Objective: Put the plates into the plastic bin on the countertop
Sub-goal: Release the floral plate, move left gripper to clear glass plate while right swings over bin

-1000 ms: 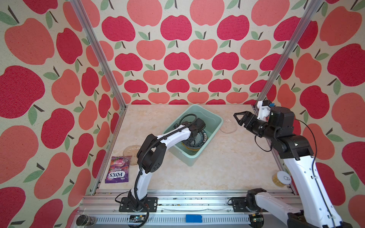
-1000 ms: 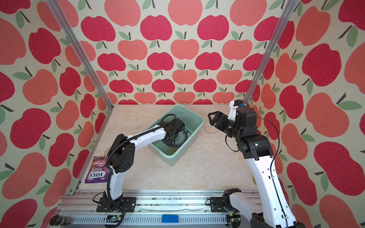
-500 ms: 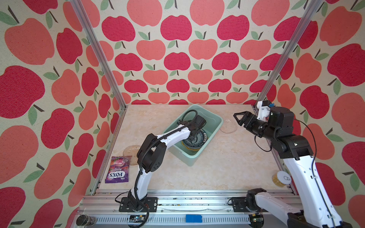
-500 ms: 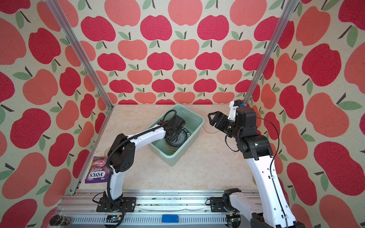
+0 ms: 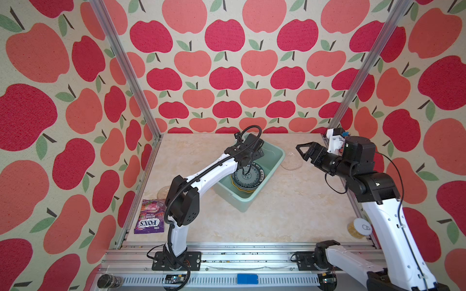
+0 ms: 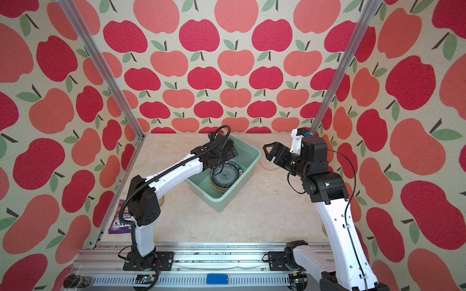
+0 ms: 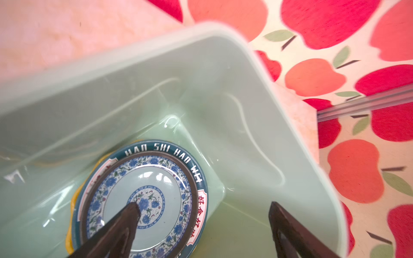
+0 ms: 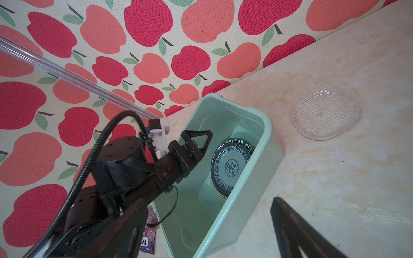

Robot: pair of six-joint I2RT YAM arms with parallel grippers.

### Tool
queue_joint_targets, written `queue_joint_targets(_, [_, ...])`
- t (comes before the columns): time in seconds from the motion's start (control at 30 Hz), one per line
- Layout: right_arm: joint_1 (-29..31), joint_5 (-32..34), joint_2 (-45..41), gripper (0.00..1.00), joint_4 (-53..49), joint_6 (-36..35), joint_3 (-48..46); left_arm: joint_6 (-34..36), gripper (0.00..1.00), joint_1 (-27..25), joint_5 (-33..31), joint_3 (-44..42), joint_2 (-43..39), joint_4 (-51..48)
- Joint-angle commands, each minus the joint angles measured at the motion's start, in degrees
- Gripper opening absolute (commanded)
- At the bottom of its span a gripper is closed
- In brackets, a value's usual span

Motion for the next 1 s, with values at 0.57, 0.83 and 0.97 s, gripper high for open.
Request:
queue_joint_targets(0.57, [22.9, 3.3, 11.1, 0.87, 4.6, -5.1, 8.4, 6.3, 0.95, 14.4, -8.0, -19.3, -52.7, -35.4])
queue_joint_targets(0.83, [33.6, 5.8, 17.6, 0.84, -1.5, -13.5, 13.6, -3.9, 0.92, 24.4, -9.0, -21.0, -54.3, -62.1])
queue_joint_targets(0.97, [41.5, 7.8, 23.7, 0.84, -5.6, -20.0, 20.0, 0.1, 0.92, 34.5, -2.8, -28.0, -56.0, -61.0])
